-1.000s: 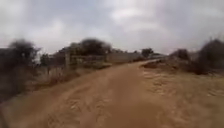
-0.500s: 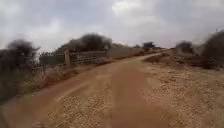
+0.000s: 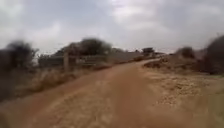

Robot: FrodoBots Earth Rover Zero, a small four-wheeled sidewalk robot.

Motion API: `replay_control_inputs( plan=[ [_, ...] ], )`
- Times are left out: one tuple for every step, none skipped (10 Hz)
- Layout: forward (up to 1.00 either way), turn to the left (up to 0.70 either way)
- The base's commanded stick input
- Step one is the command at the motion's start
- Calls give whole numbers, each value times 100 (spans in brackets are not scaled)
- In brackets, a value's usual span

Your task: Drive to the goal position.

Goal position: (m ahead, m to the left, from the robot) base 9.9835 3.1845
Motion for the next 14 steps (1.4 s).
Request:
replay_control_inputs(
  plan=[
    [50, -49],
    [50, -49],
    [50, -49],
    [50, -48],
    [50, -47],
    [50, -28],
    [50, 0],
    [50, -3],
    [50, -13],
    [50, -37],
    [50, -27],
    [50, 0],
    [50, 0],
    [50, 0]
  ],
)
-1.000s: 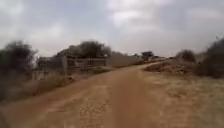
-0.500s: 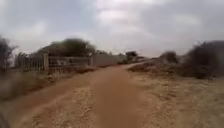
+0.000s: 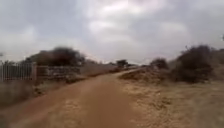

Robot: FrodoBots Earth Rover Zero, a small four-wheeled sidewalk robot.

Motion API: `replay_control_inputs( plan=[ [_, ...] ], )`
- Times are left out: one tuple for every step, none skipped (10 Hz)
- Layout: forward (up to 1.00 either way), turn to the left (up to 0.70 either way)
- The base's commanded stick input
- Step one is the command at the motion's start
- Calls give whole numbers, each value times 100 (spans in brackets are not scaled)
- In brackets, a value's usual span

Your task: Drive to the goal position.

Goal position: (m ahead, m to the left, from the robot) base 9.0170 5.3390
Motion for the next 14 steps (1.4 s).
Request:
replay_control_inputs(
  plan=[
    [50, 0],
    [50, 0],
    [50, 0],
    [50, 0],
    [50, 0],
    [50, 0],
    [50, 0],
    [50, 0],
    [50, 0],
    [50, 0],
    [50, 0],
    [50, 31],
    [50, 50],
    [50, 24]
  ],
)
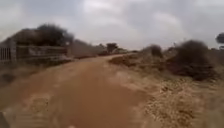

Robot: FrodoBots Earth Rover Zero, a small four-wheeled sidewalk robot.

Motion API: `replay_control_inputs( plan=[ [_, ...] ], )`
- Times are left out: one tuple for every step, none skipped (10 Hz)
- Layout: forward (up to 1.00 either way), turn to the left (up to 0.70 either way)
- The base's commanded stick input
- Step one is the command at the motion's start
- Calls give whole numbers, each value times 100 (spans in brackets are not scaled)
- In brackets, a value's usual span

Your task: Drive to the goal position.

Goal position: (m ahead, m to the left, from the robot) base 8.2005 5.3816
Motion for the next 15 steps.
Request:
replay_control_inputs(
  plan=[
    [50, 0],
    [50, 0],
    [50, 0],
    [50, 0],
    [50, 0],
    [50, 0],
    [50, 0],
    [50, 0],
    [50, 0],
    [50, 0],
    [50, 0],
    [50, 0],
    [50, 0],
    [50, 0],
    [50, 0]
  ],
)
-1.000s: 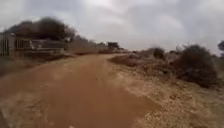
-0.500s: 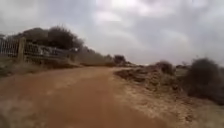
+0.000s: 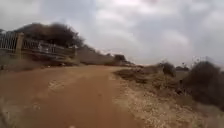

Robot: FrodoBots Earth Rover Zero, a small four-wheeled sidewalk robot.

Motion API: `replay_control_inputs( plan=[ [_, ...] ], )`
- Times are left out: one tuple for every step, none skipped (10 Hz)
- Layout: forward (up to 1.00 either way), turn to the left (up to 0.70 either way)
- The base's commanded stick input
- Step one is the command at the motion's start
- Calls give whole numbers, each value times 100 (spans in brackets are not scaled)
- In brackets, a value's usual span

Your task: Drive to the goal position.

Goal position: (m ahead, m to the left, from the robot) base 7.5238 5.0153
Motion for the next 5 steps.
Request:
replay_control_inputs(
  plan=[
    [50, 0],
    [50, 0],
    [50, 0],
    [50, 0],
    [50, 0]
  ],
)
